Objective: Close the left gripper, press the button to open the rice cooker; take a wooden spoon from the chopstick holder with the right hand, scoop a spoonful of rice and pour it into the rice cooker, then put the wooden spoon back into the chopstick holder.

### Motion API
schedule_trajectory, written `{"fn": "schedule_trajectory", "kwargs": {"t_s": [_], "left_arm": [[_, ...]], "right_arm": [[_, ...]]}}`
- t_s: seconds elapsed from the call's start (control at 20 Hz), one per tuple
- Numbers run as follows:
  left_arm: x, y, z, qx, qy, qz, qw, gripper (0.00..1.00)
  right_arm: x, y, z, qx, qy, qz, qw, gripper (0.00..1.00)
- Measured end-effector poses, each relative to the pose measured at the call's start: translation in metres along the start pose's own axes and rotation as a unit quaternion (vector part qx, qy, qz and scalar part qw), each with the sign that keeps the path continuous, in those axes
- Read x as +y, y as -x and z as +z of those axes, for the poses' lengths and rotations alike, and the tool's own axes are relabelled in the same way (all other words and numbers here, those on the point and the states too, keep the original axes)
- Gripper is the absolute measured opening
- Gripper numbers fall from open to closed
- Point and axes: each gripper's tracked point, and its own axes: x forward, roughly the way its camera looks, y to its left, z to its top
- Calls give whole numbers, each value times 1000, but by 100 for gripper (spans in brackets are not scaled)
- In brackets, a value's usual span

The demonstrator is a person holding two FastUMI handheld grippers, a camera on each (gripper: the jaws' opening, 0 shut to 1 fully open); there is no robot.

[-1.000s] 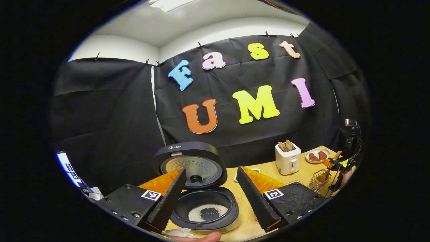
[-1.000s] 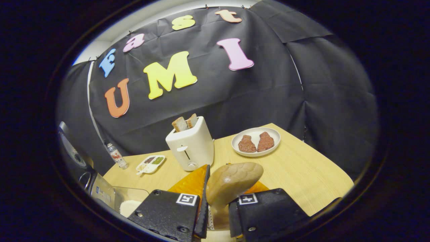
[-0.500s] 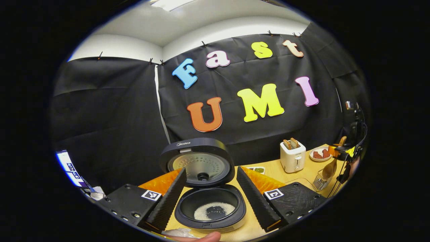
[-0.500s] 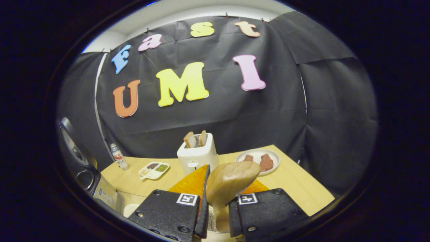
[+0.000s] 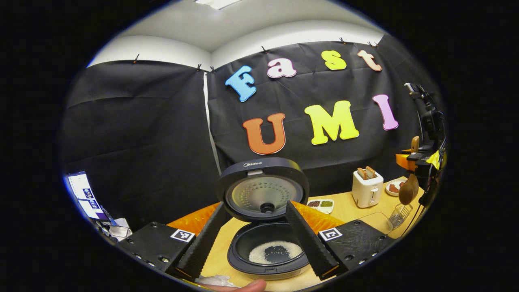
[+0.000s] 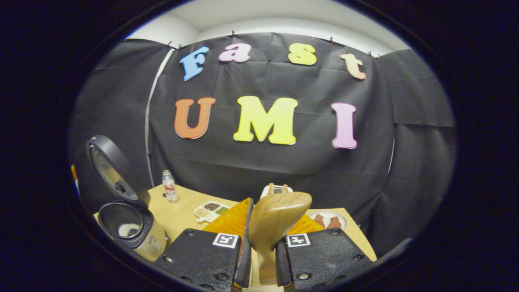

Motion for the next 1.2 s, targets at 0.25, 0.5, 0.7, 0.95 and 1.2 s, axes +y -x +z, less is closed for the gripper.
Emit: {"fn": "schedule_trajectory", "kwargs": {"t_s": [0.25,0.5,0.7,0.95,1.2], "left_arm": [[16,2,-12,5,-5,11,1000,95],[25,8,-26,14,-10,18,1000,96],[30,7,-30,18,-13,24,999,96],[32,7,-32,18,-19,26,999,96],[32,7,-32,19,-15,25,999,96]], "right_arm": [[47,-12,-50,26,9,7,1000,30],[66,-28,-114,57,77,-3,995,30],[73,-30,-153,79,125,-3,989,30],[90,-32,-169,92,126,14,988,30],[110,-22,-187,127,24,48,990,30]]}}
